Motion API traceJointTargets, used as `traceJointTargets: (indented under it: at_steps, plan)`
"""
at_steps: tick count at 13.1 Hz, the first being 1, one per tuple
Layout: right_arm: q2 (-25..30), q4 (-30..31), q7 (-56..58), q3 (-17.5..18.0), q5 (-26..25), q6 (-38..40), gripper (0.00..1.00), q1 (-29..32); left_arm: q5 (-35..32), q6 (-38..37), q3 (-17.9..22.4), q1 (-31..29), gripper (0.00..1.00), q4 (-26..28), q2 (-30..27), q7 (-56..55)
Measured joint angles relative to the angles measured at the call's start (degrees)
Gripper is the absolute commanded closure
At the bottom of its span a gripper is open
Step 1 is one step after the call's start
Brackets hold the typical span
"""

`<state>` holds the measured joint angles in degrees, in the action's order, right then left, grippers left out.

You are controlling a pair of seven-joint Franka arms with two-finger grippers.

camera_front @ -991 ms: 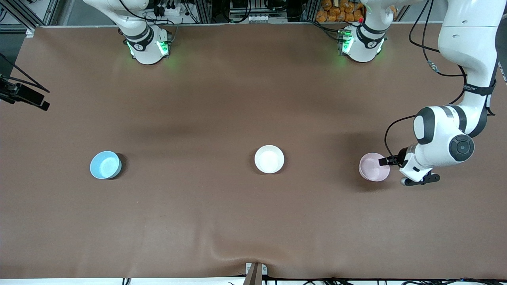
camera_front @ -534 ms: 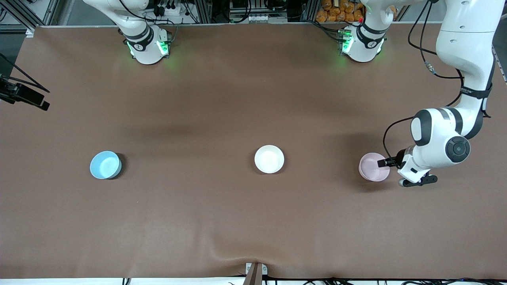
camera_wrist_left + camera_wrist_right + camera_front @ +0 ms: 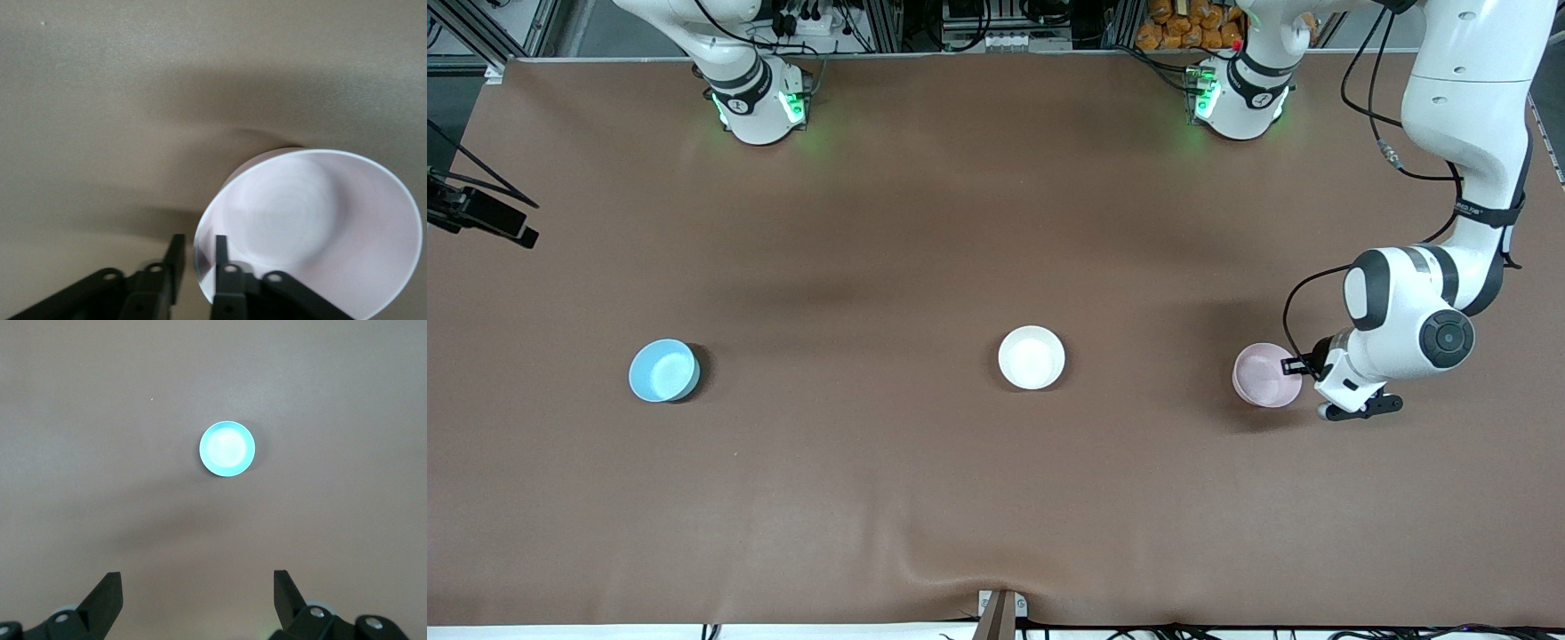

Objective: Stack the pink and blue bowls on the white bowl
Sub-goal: 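Carry the pink bowl with the left gripper onto the white bowl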

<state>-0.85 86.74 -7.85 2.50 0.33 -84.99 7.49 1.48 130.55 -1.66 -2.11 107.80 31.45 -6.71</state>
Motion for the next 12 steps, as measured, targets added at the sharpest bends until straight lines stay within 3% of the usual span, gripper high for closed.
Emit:
traceJointTargets:
  at_steps: [6,12]
  plan:
    - [0.0,0.0,0.0,0.0,0.0,0.0,0.00,0.0,0.1,-1.8,-1.9,0.0,1.00,-1.4,-1.7,0.0]
    - [0.0,0.0,0.0,0.0,0.0,0.0,0.00,0.0,1.0,-10.3,-8.2,0.0,1.00,-5.0,-8.0,-1.0]
